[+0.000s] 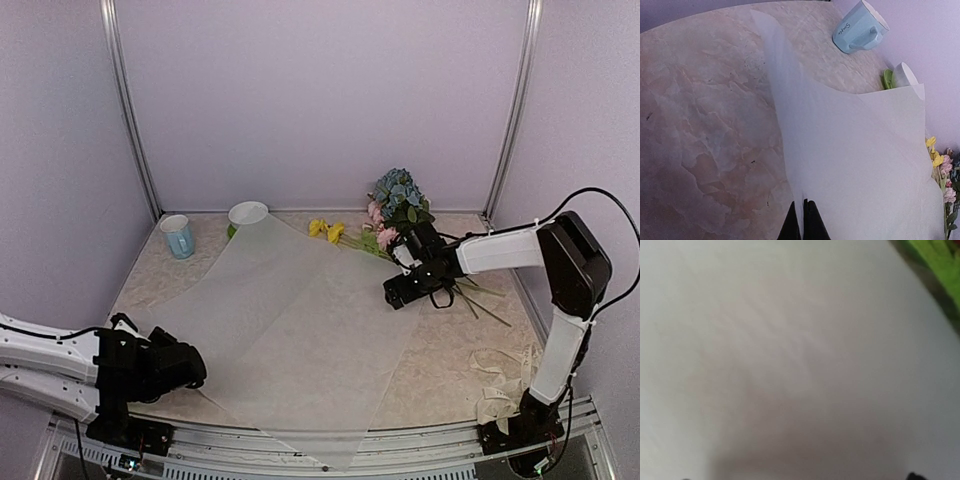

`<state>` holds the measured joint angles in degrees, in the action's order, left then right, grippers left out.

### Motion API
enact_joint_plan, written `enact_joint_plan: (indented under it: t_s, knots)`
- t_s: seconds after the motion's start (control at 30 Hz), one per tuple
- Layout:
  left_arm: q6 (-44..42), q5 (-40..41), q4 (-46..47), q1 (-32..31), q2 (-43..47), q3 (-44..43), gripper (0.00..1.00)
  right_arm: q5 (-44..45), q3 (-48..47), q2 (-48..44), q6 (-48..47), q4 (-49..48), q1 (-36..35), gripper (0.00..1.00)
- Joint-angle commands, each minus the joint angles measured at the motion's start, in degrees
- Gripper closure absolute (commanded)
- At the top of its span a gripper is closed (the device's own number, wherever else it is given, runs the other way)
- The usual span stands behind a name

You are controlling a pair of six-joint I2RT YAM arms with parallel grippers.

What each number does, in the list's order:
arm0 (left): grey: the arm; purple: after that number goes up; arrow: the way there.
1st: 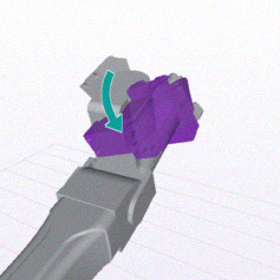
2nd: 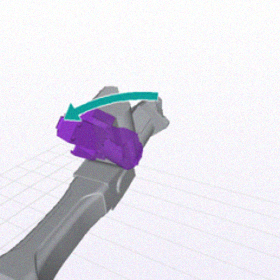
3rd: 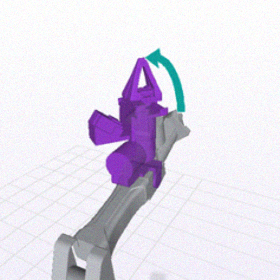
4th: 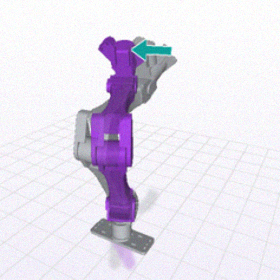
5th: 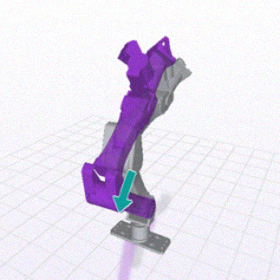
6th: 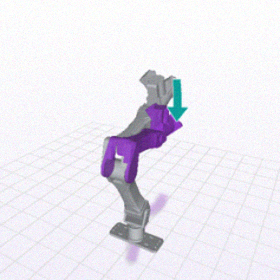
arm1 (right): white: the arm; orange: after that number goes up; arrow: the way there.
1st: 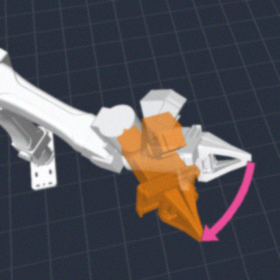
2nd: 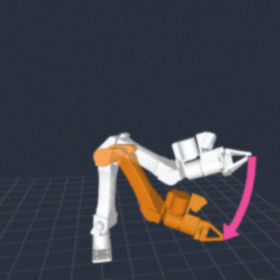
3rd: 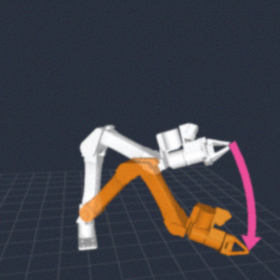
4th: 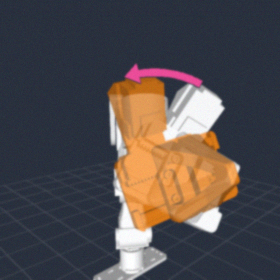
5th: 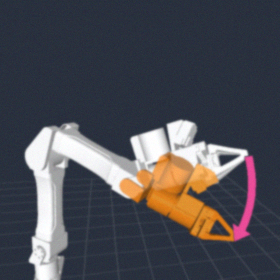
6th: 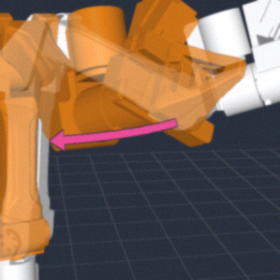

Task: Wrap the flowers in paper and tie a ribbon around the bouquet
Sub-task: Pass from the right arm to the left, then unfold the folded wrapping paper at the center of the board.

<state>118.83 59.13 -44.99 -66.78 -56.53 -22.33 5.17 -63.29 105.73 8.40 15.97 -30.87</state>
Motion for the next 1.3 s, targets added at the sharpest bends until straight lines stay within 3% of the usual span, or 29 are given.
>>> enact_joint_plan:
  t_s: [0.0,0.1,0.27,0.43,0.57,0.7,0.77,0.9,1.03,1.17,1.27]
  knots:
    - [-1.57,0.99,3.49,4.28,2.04,-0.01,1.00,-2.93,-3.28,-4.49,-2.85,0.70,4.17,0.12]
    - [-15.99,-4.93,12.15,9.50,4.95,1.83,1.00,-6.30,-7.14,-4.56,-5.09,1.74,6.47,0.16]
    - [-24.36,-10.37,14.67,13.72,12.44,5.18,1.00,-9.00,-15.35,0.63,-8.92,5.01,6.53,0.18]
    - [-43.36,-20.66,23.72,25.59,13.53,5.35,1.00,-10.68,-19.72,7.53,-8.52,8.51,6.48,0.24]
    - [-50.73,-24.81,26.24,31.80,10.19,3.78,0.87,-12.29,-15.76,7.75,-6.85,6.93,6.27,0.29]
    - [-52.71,-19.91,24.84,31.96,7.34,0.33,0.37,-11.03,-11.62,6.50,-6.21,5.76,4.76,0.30]
    - [-53.00,-15.55,21.67,31.86,6.68,-3.41,0.23,-8.69,-10.89,6.93,-6.00,7.04,4.23,0.30]
    - [-55.02,-6.05,17.03,31.54,6.37,-9.39,0.14,-5.36,-9.14,7.49,-4.92,9.10,4.15,0.28]
    - [-64.72,-4.21,23.98,29.78,4.74,-11.16,0.11,-4.09,-7.47,6.93,-4.76,10.55,3.82,0.27]
    - [-70.08,-8.93,31.17,28.08,-1.55,-11.79,0.14,-0.62,-5.69,6.36,-3.24,14.28,2.43,0.27]
    - [-80.57,-25.58,47.19,29.84,-7.98,-7.99,0.14,-3.16,-1.33,3.39,-0.77,14.43,2.38,0.27]
